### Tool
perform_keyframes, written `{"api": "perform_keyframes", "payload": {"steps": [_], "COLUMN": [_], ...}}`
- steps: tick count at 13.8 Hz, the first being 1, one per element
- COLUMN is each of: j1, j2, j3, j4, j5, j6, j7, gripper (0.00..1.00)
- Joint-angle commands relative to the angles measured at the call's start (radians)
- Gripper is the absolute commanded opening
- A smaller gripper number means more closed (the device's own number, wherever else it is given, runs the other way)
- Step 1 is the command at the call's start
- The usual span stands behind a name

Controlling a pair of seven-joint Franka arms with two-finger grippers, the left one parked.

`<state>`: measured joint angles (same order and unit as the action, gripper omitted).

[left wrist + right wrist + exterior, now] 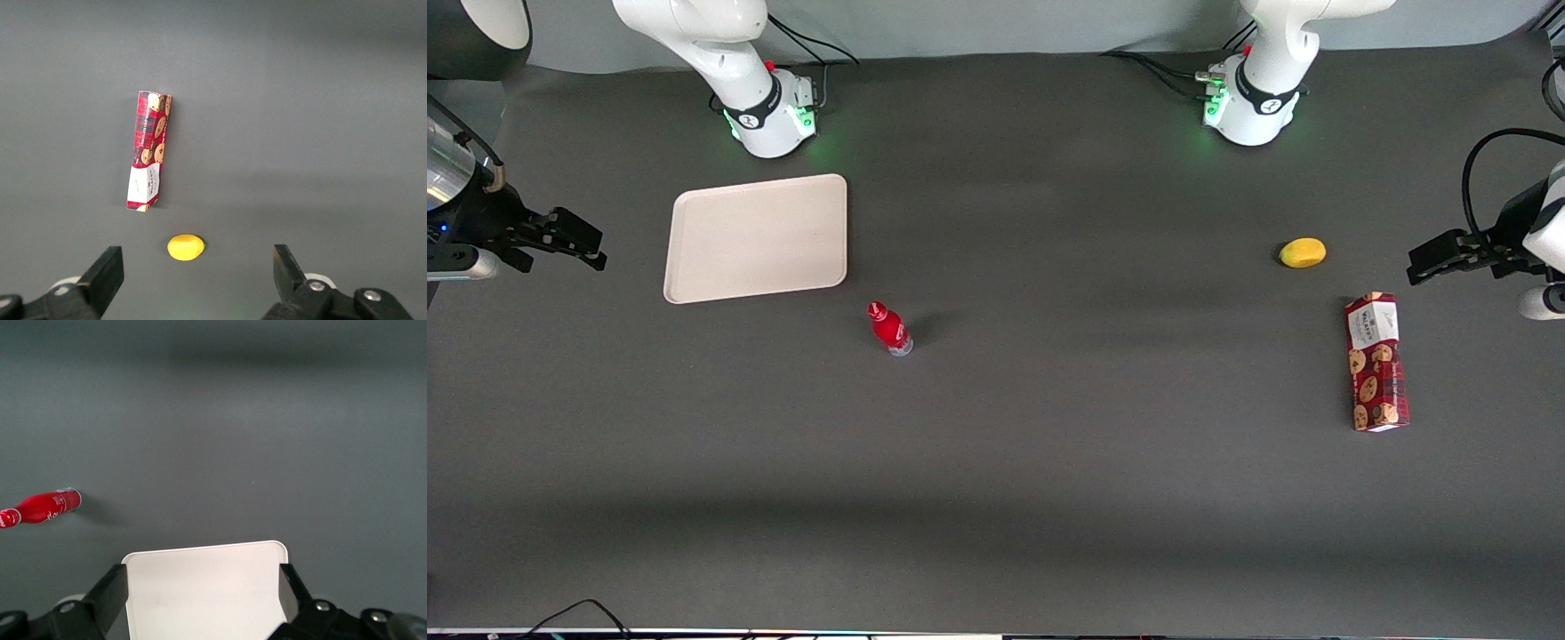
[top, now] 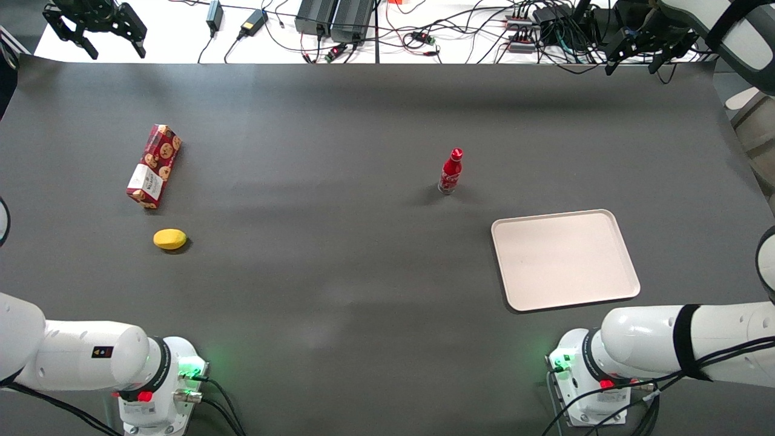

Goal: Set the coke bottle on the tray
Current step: 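Move the open right gripper down over the red Coca-Cola bottle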

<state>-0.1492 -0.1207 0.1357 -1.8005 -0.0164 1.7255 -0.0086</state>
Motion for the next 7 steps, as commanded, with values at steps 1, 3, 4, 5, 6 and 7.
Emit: {"api": "perform_keyframes", "payload": {"steps": [1,3,4,5,6,7], "j1": [0.011,0.014,0.017,0.02,0.02,0.02], "j2": [0.015,0.027,0.041,0.07,0.113,0.162], "j3": [0.001,0.019,0.074,0.128,0.204,0.264], "j4": [0.024,0.033,0.047,0.068,0.099,0.133], "j5": [0.013,0.021,0.021,0.021,0.019,0.015], "j6": [-0.012,-0.01,-0.007,-0.004,0.0,0.011], "j7": [0.029,0.029,0.07,0.155,0.238,0.306], "gripper": [1.0,1.0,1.0,1.0,1.0,1.0]}}
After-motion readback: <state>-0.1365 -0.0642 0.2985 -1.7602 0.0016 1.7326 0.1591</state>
